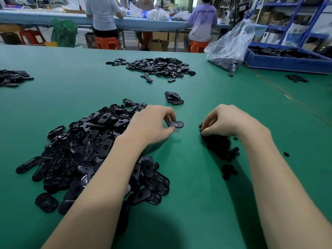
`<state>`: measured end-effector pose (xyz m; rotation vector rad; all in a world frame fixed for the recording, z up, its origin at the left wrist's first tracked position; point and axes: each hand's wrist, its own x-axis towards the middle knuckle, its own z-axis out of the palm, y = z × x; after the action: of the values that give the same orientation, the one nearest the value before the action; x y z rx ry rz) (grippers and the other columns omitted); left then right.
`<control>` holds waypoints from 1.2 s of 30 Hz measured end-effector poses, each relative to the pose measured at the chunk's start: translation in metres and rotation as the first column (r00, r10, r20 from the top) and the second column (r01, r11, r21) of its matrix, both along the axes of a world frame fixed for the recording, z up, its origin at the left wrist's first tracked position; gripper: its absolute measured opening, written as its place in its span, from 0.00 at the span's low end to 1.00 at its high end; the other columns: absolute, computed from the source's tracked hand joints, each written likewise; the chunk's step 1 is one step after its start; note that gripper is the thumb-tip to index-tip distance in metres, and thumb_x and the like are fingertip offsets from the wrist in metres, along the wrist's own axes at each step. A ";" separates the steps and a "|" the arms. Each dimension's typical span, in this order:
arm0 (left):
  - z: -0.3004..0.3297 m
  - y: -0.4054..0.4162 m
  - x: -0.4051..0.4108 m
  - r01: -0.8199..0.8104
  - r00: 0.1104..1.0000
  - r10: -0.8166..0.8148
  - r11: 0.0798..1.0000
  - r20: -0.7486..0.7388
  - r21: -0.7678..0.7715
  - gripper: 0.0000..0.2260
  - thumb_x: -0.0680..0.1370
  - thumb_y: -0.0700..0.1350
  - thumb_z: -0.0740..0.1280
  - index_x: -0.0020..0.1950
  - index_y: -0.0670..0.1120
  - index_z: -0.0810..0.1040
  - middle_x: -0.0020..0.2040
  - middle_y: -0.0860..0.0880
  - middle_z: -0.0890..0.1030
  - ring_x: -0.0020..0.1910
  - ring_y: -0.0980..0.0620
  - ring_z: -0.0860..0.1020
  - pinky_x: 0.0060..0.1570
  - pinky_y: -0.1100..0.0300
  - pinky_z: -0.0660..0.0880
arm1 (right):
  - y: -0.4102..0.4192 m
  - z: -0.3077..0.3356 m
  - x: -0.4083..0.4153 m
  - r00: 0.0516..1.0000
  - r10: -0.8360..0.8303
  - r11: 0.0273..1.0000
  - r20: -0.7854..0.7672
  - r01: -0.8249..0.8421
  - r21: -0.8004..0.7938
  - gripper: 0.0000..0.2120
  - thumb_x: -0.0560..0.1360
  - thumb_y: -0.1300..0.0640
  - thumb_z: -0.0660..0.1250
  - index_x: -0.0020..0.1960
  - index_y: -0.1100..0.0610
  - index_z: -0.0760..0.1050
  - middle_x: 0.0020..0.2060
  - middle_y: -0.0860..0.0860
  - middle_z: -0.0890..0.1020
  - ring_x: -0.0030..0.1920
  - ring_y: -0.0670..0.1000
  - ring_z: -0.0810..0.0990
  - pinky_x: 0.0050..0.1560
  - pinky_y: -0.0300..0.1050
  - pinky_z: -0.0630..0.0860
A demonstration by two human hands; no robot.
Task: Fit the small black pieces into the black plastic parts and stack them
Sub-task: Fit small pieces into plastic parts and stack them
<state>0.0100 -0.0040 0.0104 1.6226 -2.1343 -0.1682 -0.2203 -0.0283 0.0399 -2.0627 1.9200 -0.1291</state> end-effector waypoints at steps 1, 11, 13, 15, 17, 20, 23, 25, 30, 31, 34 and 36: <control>0.000 0.000 0.000 0.001 1.000 -0.001 1.000 0.000 0.009 0.06 0.73 0.54 0.70 0.49 0.59 0.79 0.45 0.61 0.80 0.43 0.57 0.75 0.48 0.55 0.77 | 0.000 -0.001 0.001 1.000 -0.003 1.000 -0.008 0.003 -0.008 0.04 0.65 0.44 0.77 0.39 0.39 0.84 0.45 0.42 0.86 0.51 0.49 0.83 0.54 0.47 0.81; -0.002 -0.001 0.002 0.010 1.000 -0.009 0.998 -0.013 0.062 0.07 0.73 0.53 0.70 0.51 0.59 0.79 0.45 0.61 0.81 0.42 0.56 0.76 0.50 0.52 0.79 | 0.001 -0.004 0.012 0.997 -0.073 0.991 -0.033 0.069 -0.111 0.03 0.70 0.45 0.74 0.41 0.41 0.82 0.50 0.43 0.85 0.54 0.51 0.81 0.49 0.44 0.73; -0.002 -0.001 0.002 0.012 1.000 -0.011 0.998 -0.013 0.064 0.07 0.73 0.53 0.70 0.51 0.59 0.79 0.45 0.61 0.81 0.42 0.56 0.76 0.50 0.52 0.79 | 0.002 -0.005 0.015 0.995 -0.088 0.990 -0.039 0.083 -0.113 0.04 0.70 0.45 0.75 0.42 0.42 0.82 0.50 0.44 0.85 0.54 0.52 0.81 0.50 0.44 0.73; -0.002 -0.001 0.001 0.011 1.000 -0.010 0.998 -0.013 0.065 0.07 0.73 0.52 0.70 0.51 0.58 0.80 0.45 0.61 0.81 0.43 0.55 0.77 0.50 0.52 0.79 | 0.002 -0.008 0.019 0.994 -0.108 0.987 -0.036 0.103 -0.120 0.03 0.70 0.46 0.76 0.43 0.42 0.83 0.51 0.45 0.85 0.54 0.53 0.81 0.50 0.44 0.73; -0.002 -0.001 0.001 0.011 1.000 -0.010 0.997 -0.015 0.073 0.07 0.73 0.52 0.70 0.51 0.58 0.80 0.45 0.60 0.81 0.44 0.54 0.77 0.51 0.52 0.79 | 0.003 -0.011 0.021 0.993 -0.106 0.985 -0.051 0.098 -0.141 0.03 0.71 0.47 0.74 0.44 0.43 0.83 0.51 0.46 0.85 0.54 0.53 0.81 0.50 0.44 0.73; -0.003 -0.001 0.001 0.012 1.000 -0.011 0.997 -0.016 0.074 0.07 0.73 0.52 0.70 0.50 0.58 0.79 0.46 0.60 0.81 0.44 0.54 0.77 0.51 0.51 0.79 | 0.002 -0.013 0.023 0.996 -0.081 0.982 -0.036 0.073 -0.175 0.02 0.74 0.48 0.71 0.45 0.42 0.82 0.50 0.44 0.85 0.54 0.53 0.81 0.49 0.44 0.73; -0.003 0.000 0.001 0.010 1.000 -0.009 0.999 -0.022 0.051 0.07 0.72 0.54 0.70 0.49 0.59 0.79 0.45 0.61 0.81 0.43 0.55 0.77 0.48 0.52 0.79 | 0.000 -0.013 0.023 0.970 -0.039 0.986 0.242 0.077 -0.149 0.04 0.75 0.48 0.71 0.42 0.44 0.82 0.40 0.38 0.85 0.49 0.46 0.82 0.46 0.43 0.74; -0.002 0.000 0.000 -0.003 1.000 0.004 1.000 -0.023 0.019 0.07 0.71 0.54 0.70 0.48 0.59 0.80 0.44 0.61 0.81 0.42 0.56 0.77 0.47 0.54 0.79 | 0.001 -0.011 0.028 0.886 0.004 0.994 0.464 0.047 -0.097 0.04 0.75 0.50 0.72 0.42 0.46 0.84 0.36 0.39 0.86 0.43 0.42 0.81 0.42 0.40 0.74; -0.002 0.001 -0.002 -0.031 0.999 0.029 0.996 -0.028 -0.081 0.07 0.69 0.55 0.70 0.46 0.60 0.80 0.43 0.60 0.80 0.41 0.58 0.75 0.43 0.58 0.75 | 0.005 -0.009 0.039 0.808 0.035 0.999 0.589 -0.035 -0.013 0.01 0.71 0.54 0.77 0.41 0.49 0.85 0.36 0.46 0.87 0.37 0.47 0.75 0.42 0.43 0.70; -0.001 0.001 -0.003 -0.033 0.999 0.031 0.995 -0.020 -0.095 0.07 0.69 0.55 0.71 0.46 0.60 0.80 0.43 0.60 0.80 0.41 0.58 0.75 0.41 0.59 0.73 | 0.005 -0.008 0.040 0.811 0.027 0.999 0.585 -0.036 0.004 0.01 0.71 0.53 0.77 0.41 0.49 0.86 0.37 0.47 0.87 0.39 0.48 0.75 0.43 0.44 0.70; 0.000 0.002 -0.004 -0.037 0.999 0.040 0.990 0.024 -0.138 0.07 0.69 0.57 0.71 0.46 0.60 0.80 0.42 0.61 0.79 0.40 0.60 0.73 0.35 0.62 0.65 | 0.005 -0.009 0.042 0.811 0.004 0.999 0.586 -0.025 0.028 0.02 0.70 0.52 0.78 0.41 0.47 0.86 0.44 0.55 0.87 0.41 0.49 0.75 0.45 0.44 0.70; 0.001 0.003 -0.005 -0.041 0.998 0.049 0.985 0.042 -0.167 0.07 0.69 0.58 0.71 0.45 0.60 0.81 0.41 0.61 0.78 0.39 0.61 0.72 0.33 0.63 0.62 | 0.006 -0.009 0.043 0.803 0.003 0.999 0.596 -0.023 0.026 0.03 0.70 0.53 0.78 0.40 0.46 0.86 0.46 0.57 0.87 0.43 0.49 0.77 0.47 0.44 0.72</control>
<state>0.0046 -0.0015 0.0113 1.5899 -2.0834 0.0608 -0.1770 -0.0228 0.0307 -1.7242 1.4939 -0.6595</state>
